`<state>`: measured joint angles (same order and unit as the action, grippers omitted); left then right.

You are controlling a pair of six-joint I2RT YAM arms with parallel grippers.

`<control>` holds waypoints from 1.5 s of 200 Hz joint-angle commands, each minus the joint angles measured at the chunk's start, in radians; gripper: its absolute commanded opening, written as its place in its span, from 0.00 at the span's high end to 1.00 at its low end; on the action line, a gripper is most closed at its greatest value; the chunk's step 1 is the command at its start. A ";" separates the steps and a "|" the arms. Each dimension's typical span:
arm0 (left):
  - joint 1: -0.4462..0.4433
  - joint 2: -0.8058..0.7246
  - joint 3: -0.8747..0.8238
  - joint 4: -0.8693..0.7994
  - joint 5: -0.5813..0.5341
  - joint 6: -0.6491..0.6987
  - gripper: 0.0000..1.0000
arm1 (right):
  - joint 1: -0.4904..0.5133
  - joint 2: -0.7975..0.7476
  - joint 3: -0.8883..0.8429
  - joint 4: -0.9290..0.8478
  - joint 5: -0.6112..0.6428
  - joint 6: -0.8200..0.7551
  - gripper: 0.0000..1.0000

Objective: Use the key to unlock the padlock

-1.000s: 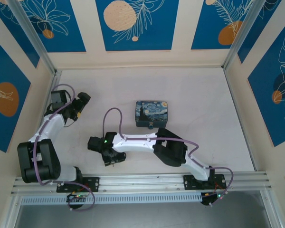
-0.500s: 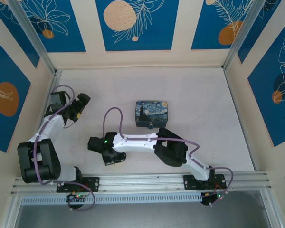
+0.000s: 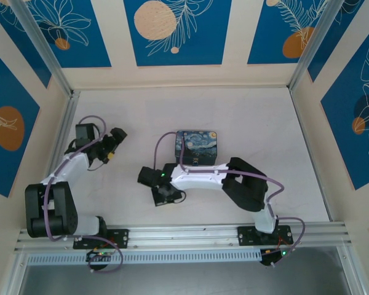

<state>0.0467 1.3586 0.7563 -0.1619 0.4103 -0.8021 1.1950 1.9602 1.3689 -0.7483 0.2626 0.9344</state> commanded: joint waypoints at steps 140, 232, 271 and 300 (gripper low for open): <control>-0.644 -0.048 -0.139 0.192 -0.247 -0.201 0.00 | -0.252 -0.598 -0.589 0.234 -0.044 -0.052 0.42; -0.718 0.035 -0.116 0.218 -0.287 -0.217 0.00 | -0.287 -0.512 -0.608 0.203 0.006 -0.019 0.44; -0.731 0.039 -0.109 0.214 -0.298 -0.206 0.00 | -0.284 -0.488 -0.593 0.210 0.032 0.091 0.51; -0.732 0.047 -0.115 0.227 -0.297 -0.205 0.00 | -0.284 -0.478 -0.581 0.175 0.057 0.203 0.52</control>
<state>-0.6727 1.3922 0.6189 0.0456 0.1318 -1.0122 0.9138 1.4670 0.7555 -0.5270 0.2741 1.0077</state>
